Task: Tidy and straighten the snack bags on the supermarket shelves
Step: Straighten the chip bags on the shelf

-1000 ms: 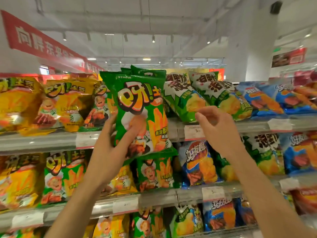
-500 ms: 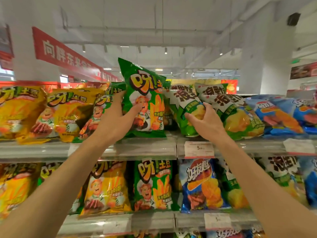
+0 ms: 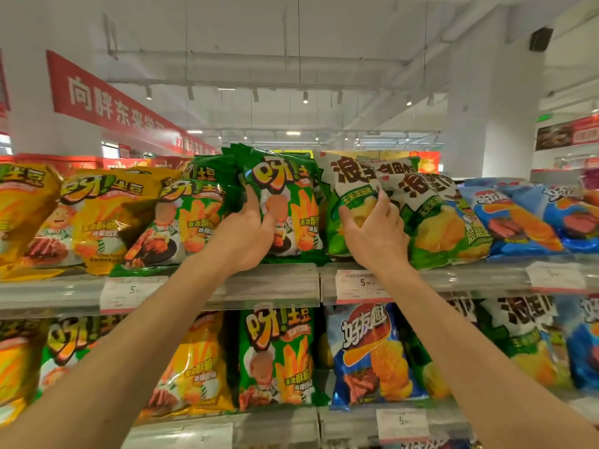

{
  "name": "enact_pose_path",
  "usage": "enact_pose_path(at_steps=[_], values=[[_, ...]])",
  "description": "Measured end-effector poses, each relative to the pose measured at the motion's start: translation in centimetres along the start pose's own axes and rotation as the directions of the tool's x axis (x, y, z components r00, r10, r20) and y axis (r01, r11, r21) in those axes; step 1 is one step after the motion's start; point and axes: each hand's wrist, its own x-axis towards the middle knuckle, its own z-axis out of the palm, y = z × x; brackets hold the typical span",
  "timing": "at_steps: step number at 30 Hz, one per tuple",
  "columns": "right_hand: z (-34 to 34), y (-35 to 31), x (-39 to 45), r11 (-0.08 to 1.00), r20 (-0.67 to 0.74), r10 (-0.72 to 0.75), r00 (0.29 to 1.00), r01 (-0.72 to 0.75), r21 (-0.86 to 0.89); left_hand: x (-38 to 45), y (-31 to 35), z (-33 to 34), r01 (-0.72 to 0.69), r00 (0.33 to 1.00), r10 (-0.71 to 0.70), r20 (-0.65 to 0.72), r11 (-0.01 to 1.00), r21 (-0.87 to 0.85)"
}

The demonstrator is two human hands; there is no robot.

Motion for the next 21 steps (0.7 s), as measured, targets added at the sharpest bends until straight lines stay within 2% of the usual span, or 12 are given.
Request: enact_pose_path(at_steps=[3, 7, 10, 12, 14, 16, 19, 21], values=[[-0.2, -0.1, -0.3, 0.998, -0.007, -0.053, 0.999, 0.053, -0.035, -0.6, -0.7, -1.1, -0.077, 0.995, 0.084, -0.060, 0.990, 0.114], [-0.7, -1.5, -0.6, 0.966, -0.146, -0.256, 0.956, 0.249, -0.067, -2.3, -2.4, -3.0, -0.177, 0.913, 0.239, -0.330, 0.962, 0.207], [-0.3, -4.0, -1.1, 0.895, -0.100, -0.446, 0.890, 0.442, -0.057, -2.3, -4.9, -4.6, -0.085, 0.889, 0.197, -0.414, 0.958, 0.273], [1.0, -6.1, -1.7, 0.866, 0.000, -0.500, 0.866, 0.500, 0.000, -2.0, -6.5, -5.3, 0.020, 0.924, 0.082, -0.374, 0.965, 0.260], [2.6, -7.9, -2.3, 0.896, 0.109, -0.441, 0.891, 0.431, 0.103, -2.0, -7.7, -5.6, 0.101, 0.957, -0.044, -0.287, 0.977, 0.187], [3.9, -9.0, -2.7, 0.931, 0.177, -0.352, 0.919, 0.324, 0.167, -2.1, -8.5, -5.2, 0.126, 0.968, -0.093, -0.231, 0.983, 0.131], [4.7, -9.6, -2.7, 0.937, 0.114, -0.317, 0.941, 0.292, 0.193, -2.2, -9.0, -4.5, 0.116, 0.964, -0.089, -0.252, 0.989, 0.095], [4.7, -9.7, -2.4, 0.918, 0.064, -0.318, 0.946, 0.291, 0.268, -2.2, -9.1, -4.2, 0.123, 0.953, -0.099, -0.286, 0.990, 0.066]])
